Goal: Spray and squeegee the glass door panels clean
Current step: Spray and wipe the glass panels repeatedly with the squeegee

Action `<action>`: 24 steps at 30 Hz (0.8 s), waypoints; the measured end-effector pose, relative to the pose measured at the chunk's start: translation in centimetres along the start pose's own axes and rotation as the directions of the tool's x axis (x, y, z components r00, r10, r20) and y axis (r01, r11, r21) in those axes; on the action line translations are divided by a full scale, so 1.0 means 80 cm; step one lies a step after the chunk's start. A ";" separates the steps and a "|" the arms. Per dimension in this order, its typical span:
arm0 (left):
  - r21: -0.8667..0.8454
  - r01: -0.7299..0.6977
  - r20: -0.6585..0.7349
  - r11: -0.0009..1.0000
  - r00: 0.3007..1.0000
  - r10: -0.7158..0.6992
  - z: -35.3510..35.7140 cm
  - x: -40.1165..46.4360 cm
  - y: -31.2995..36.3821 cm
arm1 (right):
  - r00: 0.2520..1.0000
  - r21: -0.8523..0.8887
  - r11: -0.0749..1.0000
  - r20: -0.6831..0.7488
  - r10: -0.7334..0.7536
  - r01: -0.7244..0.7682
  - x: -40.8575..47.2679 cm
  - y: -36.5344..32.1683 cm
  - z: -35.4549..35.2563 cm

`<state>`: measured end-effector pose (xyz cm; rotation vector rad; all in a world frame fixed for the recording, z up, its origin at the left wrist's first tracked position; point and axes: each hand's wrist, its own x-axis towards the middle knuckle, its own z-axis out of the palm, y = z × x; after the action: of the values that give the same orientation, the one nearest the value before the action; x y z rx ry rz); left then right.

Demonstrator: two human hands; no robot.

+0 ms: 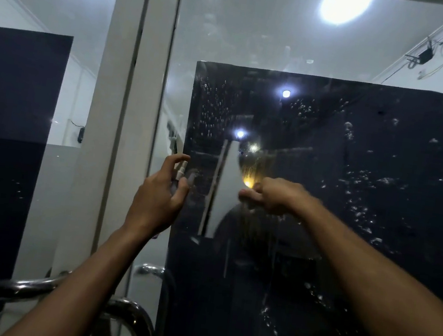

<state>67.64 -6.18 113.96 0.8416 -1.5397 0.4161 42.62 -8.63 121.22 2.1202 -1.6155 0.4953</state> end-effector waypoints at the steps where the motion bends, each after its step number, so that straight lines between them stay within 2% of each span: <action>1: -0.002 -0.003 0.003 1.000 1.000 0.003 0.001 -0.001 -0.001 | 1.000 -0.004 1.000 0.026 0.018 -0.017 -0.008 0.026 -0.003; 5: -0.015 -0.003 0.003 1.000 1.000 0.003 0.003 -0.004 0.000 | 0.994 0.025 0.994 0.040 0.104 -0.105 -0.045 0.093 -0.014; 10: -0.035 -0.008 0.007 0.999 1.000 0.008 0.019 -0.007 0.013 | 0.994 0.075 0.993 -0.044 0.095 -0.091 -0.038 0.046 0.002; 13: -0.054 -0.020 0.025 0.998 0.999 0.021 0.035 -0.010 0.023 | 0.998 0.102 0.993 -0.020 0.063 -0.061 -0.025 0.015 0.013; 17: -0.083 -0.020 0.045 0.996 0.999 0.024 0.044 -0.016 0.027 | 0.990 0.112 0.984 0.017 0.141 -0.142 -0.053 0.073 0.021; 20: -0.099 -0.019 0.046 0.995 0.999 0.024 0.046 -0.023 0.029 | 0.971 0.215 0.947 0.086 0.224 -0.238 -0.092 0.121 0.038; 24: -0.098 -0.014 0.049 0.995 0.999 0.019 0.056 -0.031 0.037 | 0.959 0.434 0.859 0.035 0.283 -0.270 -0.095 0.098 0.053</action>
<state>62.30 -6.70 111.49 0.7681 -1.6014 0.3309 33.17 -6.53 114.62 2.1679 -1.9490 1.0676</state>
